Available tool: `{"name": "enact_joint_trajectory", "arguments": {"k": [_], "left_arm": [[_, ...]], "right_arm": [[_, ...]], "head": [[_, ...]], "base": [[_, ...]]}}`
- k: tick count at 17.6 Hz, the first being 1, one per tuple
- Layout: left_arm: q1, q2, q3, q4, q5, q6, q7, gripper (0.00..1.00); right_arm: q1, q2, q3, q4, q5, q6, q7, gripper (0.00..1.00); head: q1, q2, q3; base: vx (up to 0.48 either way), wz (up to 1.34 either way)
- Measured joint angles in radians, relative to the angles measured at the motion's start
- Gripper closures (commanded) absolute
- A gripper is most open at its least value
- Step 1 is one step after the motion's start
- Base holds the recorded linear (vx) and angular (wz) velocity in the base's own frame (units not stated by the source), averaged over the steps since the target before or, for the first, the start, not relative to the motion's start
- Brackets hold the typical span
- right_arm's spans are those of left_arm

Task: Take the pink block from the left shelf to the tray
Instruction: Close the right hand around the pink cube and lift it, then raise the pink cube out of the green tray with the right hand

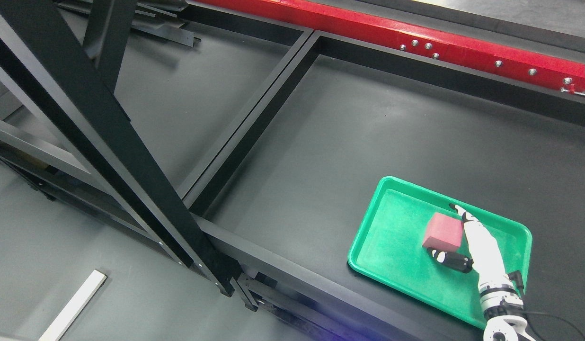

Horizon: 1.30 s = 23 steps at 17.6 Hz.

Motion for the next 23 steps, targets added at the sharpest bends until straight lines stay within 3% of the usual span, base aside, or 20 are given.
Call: {"name": "enact_joint_trajectory", "arguments": {"k": [2,5,10,15,23], "left_arm": [[0.000,0.000,0.000,0.000,0.000,0.000,0.000,0.00],[0.000,0.000,0.000,0.000,0.000,0.000,0.000,0.00],[0.000,0.000,0.000,0.000,0.000,0.000,0.000,0.00],[0.000,0.000,0.000,0.000,0.000,0.000,0.000,0.00],[0.000,0.000,0.000,0.000,0.000,0.000,0.000,0.00]], "right_arm": [[-0.004,-0.001,0.000,0.009,0.007,0.005,-0.004,0.70],[-0.006,-0.003,0.000,0.020,0.011,0.010,-0.018,0.97],[-0.006,0.003,-0.005,0.024,-0.012,-0.086,0.015,0.98],[-0.008,0.020,-0.035,0.004,-0.073,-0.213,-0.069,0.97],[-0.004,0.053,-0.102,-0.041,-0.200,-0.287,-0.119,0.97]], "head": [[0.0000,0.000,0.000],[0.0000,0.000,0.000],[0.0000,0.000,0.000],[0.0000,0.000,0.000],[0.0000,0.000,0.000]], "base": [[0.000,0.00],[0.000,0.00],[0.000,0.00],[0.000,0.00],[0.000,0.00]]}}
